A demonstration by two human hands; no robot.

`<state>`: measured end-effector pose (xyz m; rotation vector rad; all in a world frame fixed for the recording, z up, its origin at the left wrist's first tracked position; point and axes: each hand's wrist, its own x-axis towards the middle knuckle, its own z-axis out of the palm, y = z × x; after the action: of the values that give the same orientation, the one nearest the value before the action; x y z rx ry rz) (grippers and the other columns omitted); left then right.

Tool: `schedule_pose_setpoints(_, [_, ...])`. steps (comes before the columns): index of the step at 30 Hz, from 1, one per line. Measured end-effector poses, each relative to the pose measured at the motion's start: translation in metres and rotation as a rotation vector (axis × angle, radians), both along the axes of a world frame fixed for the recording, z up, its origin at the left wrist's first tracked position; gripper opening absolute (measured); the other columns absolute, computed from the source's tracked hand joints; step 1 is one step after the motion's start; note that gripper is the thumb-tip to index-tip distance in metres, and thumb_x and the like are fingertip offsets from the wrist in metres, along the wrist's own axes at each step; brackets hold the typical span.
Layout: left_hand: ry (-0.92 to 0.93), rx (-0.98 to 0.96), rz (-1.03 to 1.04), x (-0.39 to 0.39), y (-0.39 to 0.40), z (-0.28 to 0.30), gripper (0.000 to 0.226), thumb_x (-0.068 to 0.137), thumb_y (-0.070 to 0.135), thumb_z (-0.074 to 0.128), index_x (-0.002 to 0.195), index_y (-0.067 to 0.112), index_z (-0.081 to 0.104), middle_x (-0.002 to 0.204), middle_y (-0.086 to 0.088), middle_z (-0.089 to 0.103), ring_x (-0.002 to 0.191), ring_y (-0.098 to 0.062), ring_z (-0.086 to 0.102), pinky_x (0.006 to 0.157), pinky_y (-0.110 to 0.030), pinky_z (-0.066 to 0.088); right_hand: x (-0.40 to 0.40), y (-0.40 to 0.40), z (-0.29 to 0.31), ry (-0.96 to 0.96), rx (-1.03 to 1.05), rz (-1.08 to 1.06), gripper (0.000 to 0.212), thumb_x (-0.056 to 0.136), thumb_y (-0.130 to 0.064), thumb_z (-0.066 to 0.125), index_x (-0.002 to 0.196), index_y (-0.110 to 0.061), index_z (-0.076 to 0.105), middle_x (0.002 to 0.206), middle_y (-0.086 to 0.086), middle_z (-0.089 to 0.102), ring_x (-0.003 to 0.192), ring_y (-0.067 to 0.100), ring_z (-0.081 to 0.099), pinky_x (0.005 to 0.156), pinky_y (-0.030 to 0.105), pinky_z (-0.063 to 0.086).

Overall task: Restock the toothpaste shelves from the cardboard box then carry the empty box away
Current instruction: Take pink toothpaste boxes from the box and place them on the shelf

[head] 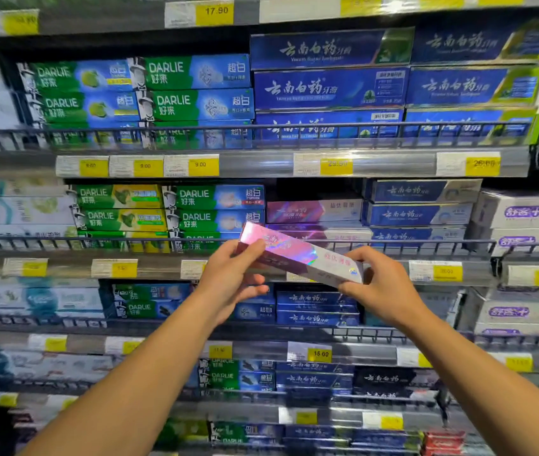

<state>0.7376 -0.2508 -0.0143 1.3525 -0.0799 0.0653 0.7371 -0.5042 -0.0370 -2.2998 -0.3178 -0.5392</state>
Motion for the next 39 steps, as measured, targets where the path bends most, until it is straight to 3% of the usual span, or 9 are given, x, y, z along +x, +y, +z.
schedule_pose_setpoints(7, [-0.036,0.013,-0.036,0.004,0.011,-0.012,0.021,0.092,0.02,0.065,0.112,0.017,0.062,0.094,-0.006,0.069,0.07,-0.02,0.063,0.066,-0.035,0.06,0.005,-0.017,-0.006,0.072,0.147,0.109,0.04,0.079,-0.015,0.078,0.115,-0.026,0.065,0.107,-0.006,0.067,0.089,0.017,0.064,0.071,0.029,0.055])
schedule_pose_setpoints(11, [-0.007,0.053,-0.016,0.008,0.016,-0.015,0.007,0.091,0.021,0.066,0.091,0.015,0.062,0.089,-0.009,0.069,0.068,-0.019,0.067,0.066,-0.036,0.058,0.005,-0.018,-0.003,0.144,0.474,0.19,0.02,0.09,-0.012,0.066,0.11,-0.016,0.067,0.094,0.005,0.064,0.085,0.019,0.06,0.067,0.019,0.051])
schedule_pose_setpoints(15, [0.002,0.04,-0.068,0.007,0.018,-0.018,0.012,0.089,0.016,0.068,0.082,0.012,0.059,0.088,-0.015,0.067,0.073,-0.024,0.069,0.064,-0.035,0.059,0.007,-0.015,0.0,0.211,0.7,0.208,0.014,0.095,-0.017,0.059,0.107,-0.017,0.066,0.113,0.026,0.058,0.097,0.027,0.063,0.085,0.05,0.057])
schedule_pose_setpoints(19, [-0.038,0.039,-0.094,0.005,0.018,-0.019,0.006,0.088,0.01,0.067,0.092,0.01,0.062,0.084,-0.012,0.071,0.071,-0.022,0.069,0.066,-0.033,0.061,0.007,-0.01,0.005,0.152,0.764,0.177,0.015,0.097,-0.016,0.056,0.109,-0.015,0.064,0.113,0.019,0.066,0.105,0.032,0.065,0.082,0.044,0.058])
schedule_pose_setpoints(22, [-0.078,0.019,-0.097,0.006,0.018,-0.018,0.015,0.088,0.006,0.066,0.103,0.008,0.064,0.09,-0.009,0.073,0.077,-0.022,0.07,0.067,-0.032,0.06,0.007,-0.01,0.008,0.101,0.778,0.143,0.02,0.096,-0.02,0.058,0.115,-0.018,0.062,0.107,0.013,0.069,0.093,0.022,0.069,0.074,0.033,0.056])
schedule_pose_setpoints(27, [-0.124,0.106,-0.008,0.014,0.009,-0.009,0.019,0.089,0.011,0.067,0.108,0.012,0.069,0.102,-0.005,0.074,0.087,-0.016,0.071,0.071,-0.029,0.058,0.005,-0.019,0.018,0.024,0.692,0.127,0.028,0.092,-0.017,0.064,0.119,-0.026,0.062,0.095,-0.004,0.068,0.098,0.014,0.067,0.092,0.039,0.054])
schedule_pose_setpoints(30, [-0.192,0.211,0.061,0.024,-0.001,0.003,0.018,0.088,0.018,0.07,0.106,0.014,0.072,0.101,-0.002,0.074,0.089,-0.014,0.07,0.07,-0.027,0.056,0.003,-0.024,0.026,-0.049,0.567,0.094,0.039,0.087,-0.011,0.069,0.12,-0.03,0.06,0.105,-0.009,0.066,0.096,0.0,0.063,0.085,0.026,0.053])
schedule_pose_setpoints(35, [-0.272,0.415,0.19,0.041,-0.012,0.019,0.029,0.084,0.024,0.075,0.11,0.014,0.069,0.102,-0.004,0.073,0.081,-0.015,0.069,0.067,-0.028,0.056,0.011,-0.031,0.035,-0.115,0.522,-0.029,0.038,0.083,-0.007,0.072,0.116,-0.023,0.063,0.104,0.003,0.07,0.097,0.016,0.066,0.079,0.03,0.056])
schedule_pose_setpoints(39, [-0.359,0.596,0.204,0.042,-0.015,0.031,0.037,0.084,0.02,0.072,0.12,0.018,0.065,0.111,0.001,0.07,0.091,-0.013,0.068,0.082,-0.036,0.058,0.026,-0.034,0.038,-0.131,0.512,-0.099,0.038,0.083,-0.009,0.072,0.116,-0.026,0.064,0.101,0.002,0.072,0.095,0.019,0.068,0.082,0.038,0.056])
